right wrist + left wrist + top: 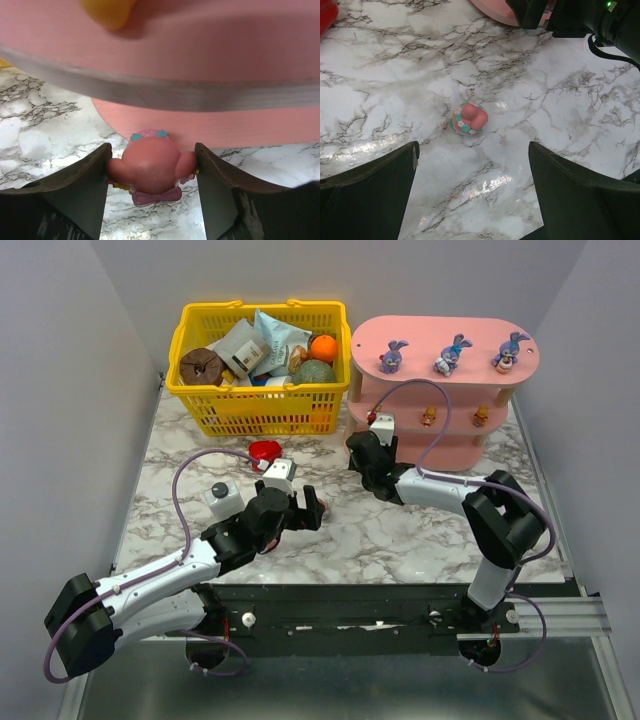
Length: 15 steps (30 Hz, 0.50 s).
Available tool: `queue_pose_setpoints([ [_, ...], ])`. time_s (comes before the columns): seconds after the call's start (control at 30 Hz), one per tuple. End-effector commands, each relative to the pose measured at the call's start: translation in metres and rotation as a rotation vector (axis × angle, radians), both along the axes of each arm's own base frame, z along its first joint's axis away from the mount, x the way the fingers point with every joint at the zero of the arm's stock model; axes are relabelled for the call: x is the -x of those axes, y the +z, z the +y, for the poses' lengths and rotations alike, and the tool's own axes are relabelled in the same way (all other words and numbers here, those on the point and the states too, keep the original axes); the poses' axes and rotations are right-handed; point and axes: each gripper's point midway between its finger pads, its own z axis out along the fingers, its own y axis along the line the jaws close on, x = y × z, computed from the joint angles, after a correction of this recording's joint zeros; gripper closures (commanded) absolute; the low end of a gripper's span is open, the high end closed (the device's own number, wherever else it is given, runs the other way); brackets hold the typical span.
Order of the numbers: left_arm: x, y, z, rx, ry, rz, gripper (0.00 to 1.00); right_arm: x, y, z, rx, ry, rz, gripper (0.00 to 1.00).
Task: Place and organize the plastic toys onto the shelf
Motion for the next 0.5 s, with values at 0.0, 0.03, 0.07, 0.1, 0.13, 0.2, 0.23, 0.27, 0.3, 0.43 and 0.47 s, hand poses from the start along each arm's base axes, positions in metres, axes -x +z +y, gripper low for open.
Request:
queue_pose_setpoints([
  [0.0,0.0,-0.001,-0.001,-0.004,-0.003,0.001,0.01,-0.01,-0.001,0.0,-0.002,-0.047,-0.014,0.54],
  [0.03,0.0,0.0,-0.001,-0.003,-0.001,0.0,0.01,-0.009,-0.003,-0.002,0.0,-0.058,-0.005,0.54],
  [0.07,0.0,-0.001,0.0,-0.004,0.0,0.001,0.01,-0.008,-0.007,-0.002,0.002,-0.061,0.001,0.54],
  [0.1,0.0,-0.002,0.0,-0.007,0.0,0.003,0.01,-0.008,-0.008,-0.002,0.001,-0.064,0.003,0.54],
  [0.13,0.0,-0.001,0.0,-0.004,0.0,0.001,0.01,-0.008,-0.01,-0.004,0.005,-0.073,0.009,0.53],
  [0.2,0.0,-0.001,0.001,-0.004,0.001,-0.001,0.01,-0.006,-0.013,-0.004,0.007,-0.078,0.019,0.53],
  [0.23,0.0,-0.002,0.001,-0.007,0.001,0.002,0.01,-0.004,-0.016,-0.006,0.009,-0.091,0.032,0.53],
  [0.27,0.0,-0.002,0.001,-0.006,0.003,0.001,0.01,-0.004,-0.016,-0.006,0.001,-0.095,0.031,0.53],
  [0.3,0.0,-0.002,0.001,-0.006,0.001,0.001,0.01,-0.003,-0.017,-0.006,-0.002,-0.096,0.034,0.53],
  [0.43,0.0,-0.003,0.001,-0.009,0.003,0.002,0.01,0.006,-0.026,-0.013,0.008,-0.118,0.074,0.52],
  [0.47,0.0,-0.003,0.001,-0.009,0.003,0.002,0.01,0.007,-0.026,-0.014,0.005,-0.122,0.075,0.52],
])
